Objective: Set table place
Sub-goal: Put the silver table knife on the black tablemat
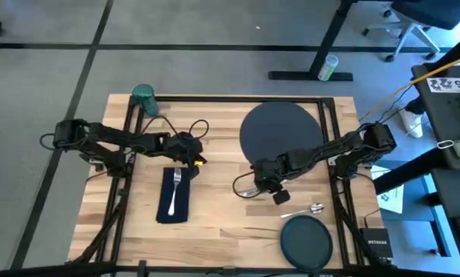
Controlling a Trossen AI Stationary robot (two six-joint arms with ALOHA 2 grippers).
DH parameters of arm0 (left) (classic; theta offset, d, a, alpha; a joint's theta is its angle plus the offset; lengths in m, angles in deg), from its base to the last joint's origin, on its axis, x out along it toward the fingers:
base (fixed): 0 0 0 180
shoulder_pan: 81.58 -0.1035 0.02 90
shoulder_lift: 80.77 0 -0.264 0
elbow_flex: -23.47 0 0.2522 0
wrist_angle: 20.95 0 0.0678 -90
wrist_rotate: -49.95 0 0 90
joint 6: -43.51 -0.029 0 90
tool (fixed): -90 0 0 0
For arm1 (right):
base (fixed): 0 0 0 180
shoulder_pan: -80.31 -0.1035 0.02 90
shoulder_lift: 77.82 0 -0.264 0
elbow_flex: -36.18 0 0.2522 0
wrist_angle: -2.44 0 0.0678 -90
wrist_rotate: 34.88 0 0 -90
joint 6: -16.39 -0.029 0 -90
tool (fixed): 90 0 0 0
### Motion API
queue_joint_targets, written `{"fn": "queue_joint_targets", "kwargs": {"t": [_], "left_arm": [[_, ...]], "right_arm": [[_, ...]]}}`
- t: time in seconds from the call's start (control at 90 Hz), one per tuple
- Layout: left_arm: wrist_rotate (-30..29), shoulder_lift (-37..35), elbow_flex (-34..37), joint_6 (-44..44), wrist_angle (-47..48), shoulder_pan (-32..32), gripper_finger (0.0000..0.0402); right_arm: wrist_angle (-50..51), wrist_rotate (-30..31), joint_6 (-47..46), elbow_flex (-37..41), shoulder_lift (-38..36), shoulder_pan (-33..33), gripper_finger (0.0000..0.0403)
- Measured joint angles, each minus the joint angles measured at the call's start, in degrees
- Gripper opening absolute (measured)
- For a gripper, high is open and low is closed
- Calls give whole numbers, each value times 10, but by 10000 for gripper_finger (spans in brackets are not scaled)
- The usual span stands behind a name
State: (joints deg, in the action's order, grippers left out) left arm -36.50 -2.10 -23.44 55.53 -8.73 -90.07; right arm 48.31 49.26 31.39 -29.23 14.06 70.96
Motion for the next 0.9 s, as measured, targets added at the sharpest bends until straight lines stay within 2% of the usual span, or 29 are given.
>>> {"fn": "queue_joint_targets", "kwargs": {"t": [0.489, 0.611, 0.756, 0.9], "left_arm": [[0, 0, 0, 0, 0, 0, 1], [0, 0, 0, 0, 0, 0, 1], [0, 0, 0, 1, -1, 0, 1], [0, 0, 0, 3, -2, 0, 1]], "right_arm": [[-83, 8, -33, 86, 1, 0, 113], [-86, 16, -33, 89, 0, 0, 83], [-85, 18, -32, 89, 1, 3, 15], [-85, 27, -34, 89, 1, 3, 7]]}}
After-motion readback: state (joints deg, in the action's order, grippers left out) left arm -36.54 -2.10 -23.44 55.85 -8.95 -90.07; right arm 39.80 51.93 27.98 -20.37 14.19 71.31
